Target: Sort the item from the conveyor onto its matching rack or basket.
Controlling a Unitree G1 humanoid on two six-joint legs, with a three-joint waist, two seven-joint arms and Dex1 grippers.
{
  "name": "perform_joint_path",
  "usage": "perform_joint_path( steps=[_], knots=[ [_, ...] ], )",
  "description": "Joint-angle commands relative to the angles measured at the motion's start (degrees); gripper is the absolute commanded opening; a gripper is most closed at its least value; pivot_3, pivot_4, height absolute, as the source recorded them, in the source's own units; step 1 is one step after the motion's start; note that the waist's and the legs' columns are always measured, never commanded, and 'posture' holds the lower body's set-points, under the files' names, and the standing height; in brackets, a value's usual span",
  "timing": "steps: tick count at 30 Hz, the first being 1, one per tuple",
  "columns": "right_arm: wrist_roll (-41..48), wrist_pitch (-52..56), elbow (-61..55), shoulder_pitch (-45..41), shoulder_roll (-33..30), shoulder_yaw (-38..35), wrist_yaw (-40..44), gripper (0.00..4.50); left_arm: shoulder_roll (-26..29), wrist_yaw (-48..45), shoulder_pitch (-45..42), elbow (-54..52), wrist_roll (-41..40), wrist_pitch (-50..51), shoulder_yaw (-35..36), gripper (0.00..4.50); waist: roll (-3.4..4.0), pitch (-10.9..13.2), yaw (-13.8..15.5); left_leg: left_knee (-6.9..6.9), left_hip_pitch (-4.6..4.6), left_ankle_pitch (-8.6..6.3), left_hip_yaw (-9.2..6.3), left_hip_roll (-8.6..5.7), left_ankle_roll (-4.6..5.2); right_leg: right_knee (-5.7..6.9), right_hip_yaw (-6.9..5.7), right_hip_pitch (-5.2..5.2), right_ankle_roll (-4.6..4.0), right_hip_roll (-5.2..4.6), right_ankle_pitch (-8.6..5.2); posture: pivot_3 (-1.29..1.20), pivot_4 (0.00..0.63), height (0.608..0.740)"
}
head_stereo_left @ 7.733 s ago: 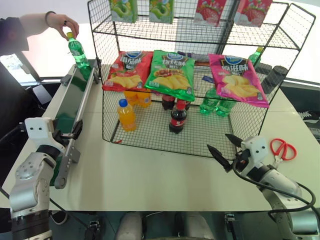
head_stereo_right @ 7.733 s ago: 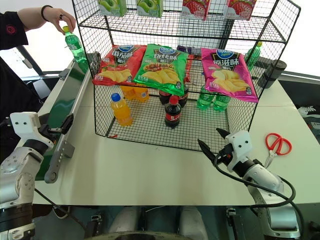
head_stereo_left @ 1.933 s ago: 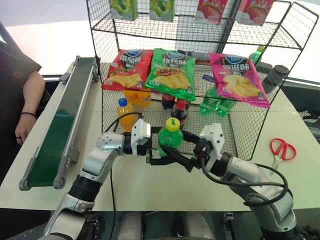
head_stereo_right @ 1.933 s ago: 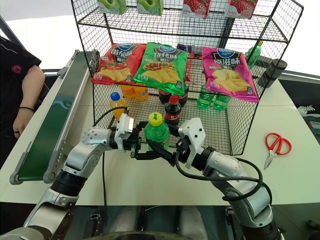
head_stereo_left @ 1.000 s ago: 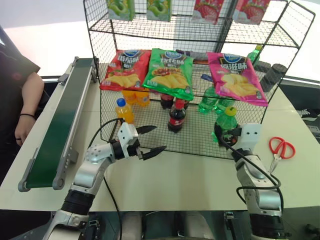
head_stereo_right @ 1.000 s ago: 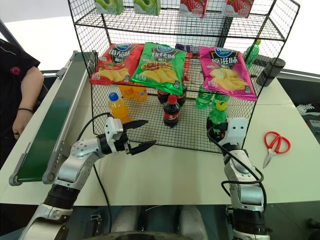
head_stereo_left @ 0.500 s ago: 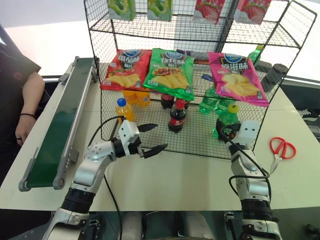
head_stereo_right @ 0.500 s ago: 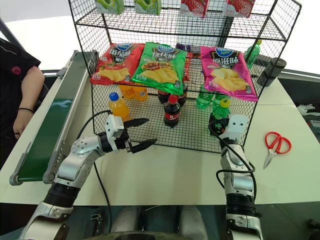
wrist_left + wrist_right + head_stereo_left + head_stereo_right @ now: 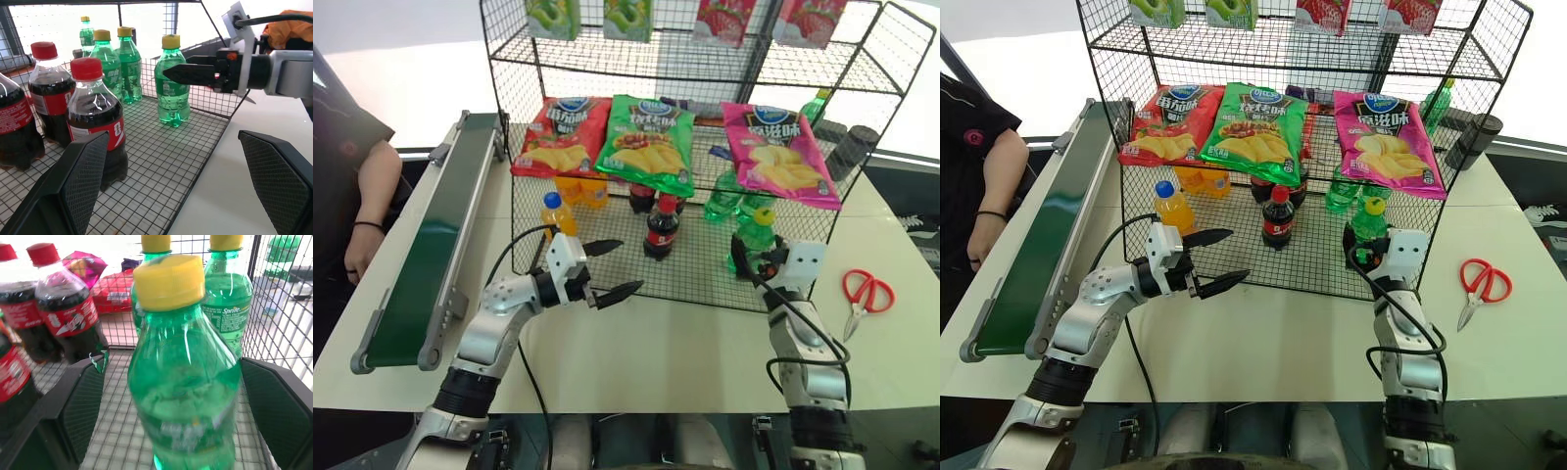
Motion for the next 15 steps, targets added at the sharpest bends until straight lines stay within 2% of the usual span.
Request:
perform_joint_path(
  steps=[1, 9, 15],
  knots=[
    [-1.0, 1.7, -8.2, 3.4, -1.5, 0.6, 0.4, 4.43, -0.2, 0.4, -0.6, -2.0, -0.8, 0.7, 0.5, 4.50, 0.01, 0.0, 0.0, 0.00, 0.00, 0.00, 0.00, 0.00, 0.00, 0.00, 0.01, 0.00, 0.00, 0.00, 0.00, 0.00, 0.150, 0.740],
    [-2.1, 6.2, -21.2, 11.6, -4.5, 0.8, 1.7, 4.43, 1.5, 2.7, -1.7, -0.9, 2.5, 3.3, -0.3, 4.50, 0.00, 0.0, 0.0, 0.00, 0.03, 0.00, 0.00, 0.00, 0.00, 0.02, 0.01, 0.00, 0.00, 0.04, 0.00, 0.00, 0.150, 0.740],
    [3.1, 10.0, -33.5, 20.3, -10.2, -0.9, 9.0, 4.43, 6.2, 2.6, -1.0, 0.8, 3.6, 4.2, 2.5, 4.50, 0.00, 0.0, 0.1, -0.01, 0.02, 0.00, -0.02, 0.00, 0.01, 0.01, 0.01, -0.01, -0.01, 0.08, -0.01, 0.00, 0.150, 0.740]
  ],
)
